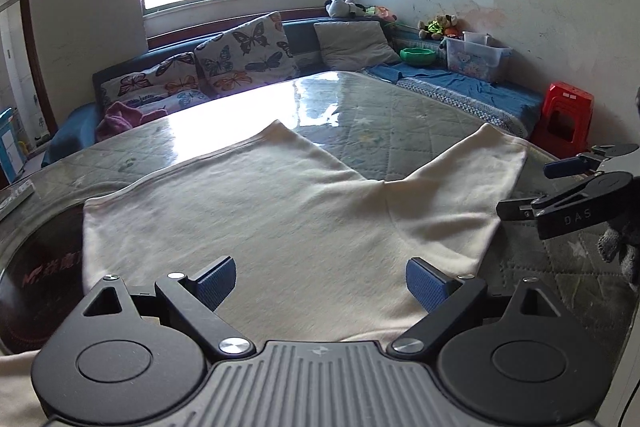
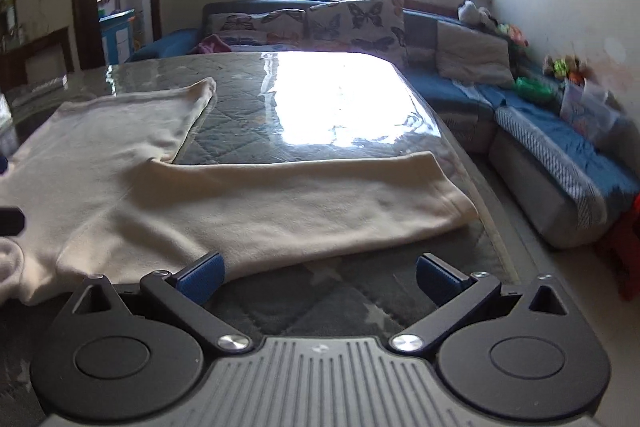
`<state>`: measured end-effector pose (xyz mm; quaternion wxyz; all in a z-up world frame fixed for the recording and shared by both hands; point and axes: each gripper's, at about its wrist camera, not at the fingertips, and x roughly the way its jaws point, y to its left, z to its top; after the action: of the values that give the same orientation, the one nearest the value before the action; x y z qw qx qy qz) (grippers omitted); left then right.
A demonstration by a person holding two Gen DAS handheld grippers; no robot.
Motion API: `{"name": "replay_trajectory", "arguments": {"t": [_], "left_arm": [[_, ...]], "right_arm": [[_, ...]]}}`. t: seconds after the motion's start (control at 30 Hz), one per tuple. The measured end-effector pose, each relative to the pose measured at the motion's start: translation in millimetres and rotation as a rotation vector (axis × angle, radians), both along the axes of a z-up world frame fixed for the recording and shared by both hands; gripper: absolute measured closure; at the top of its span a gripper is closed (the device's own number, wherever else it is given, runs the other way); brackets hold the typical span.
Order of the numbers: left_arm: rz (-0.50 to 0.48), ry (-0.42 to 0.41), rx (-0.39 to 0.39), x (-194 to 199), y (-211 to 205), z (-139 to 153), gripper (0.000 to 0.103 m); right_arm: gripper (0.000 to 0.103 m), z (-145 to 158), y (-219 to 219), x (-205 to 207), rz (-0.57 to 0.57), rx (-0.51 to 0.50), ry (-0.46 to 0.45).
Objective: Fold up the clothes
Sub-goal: 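Bring the open left gripper back over the sweatshirt body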
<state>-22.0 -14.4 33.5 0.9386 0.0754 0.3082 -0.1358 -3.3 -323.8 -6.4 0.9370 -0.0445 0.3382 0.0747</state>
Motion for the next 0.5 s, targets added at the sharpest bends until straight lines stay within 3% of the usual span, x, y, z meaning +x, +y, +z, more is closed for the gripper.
{"name": "replay_trajectory", "arguments": {"t": [0.5], "left_arm": [[0.02, 0.082, -0.093, 14.5, -6.8, -7.8, 0.006]], "right_arm": [[0.0, -6.0, -13.9, -1.8, -0.061, 0.04, 0.041]]}}
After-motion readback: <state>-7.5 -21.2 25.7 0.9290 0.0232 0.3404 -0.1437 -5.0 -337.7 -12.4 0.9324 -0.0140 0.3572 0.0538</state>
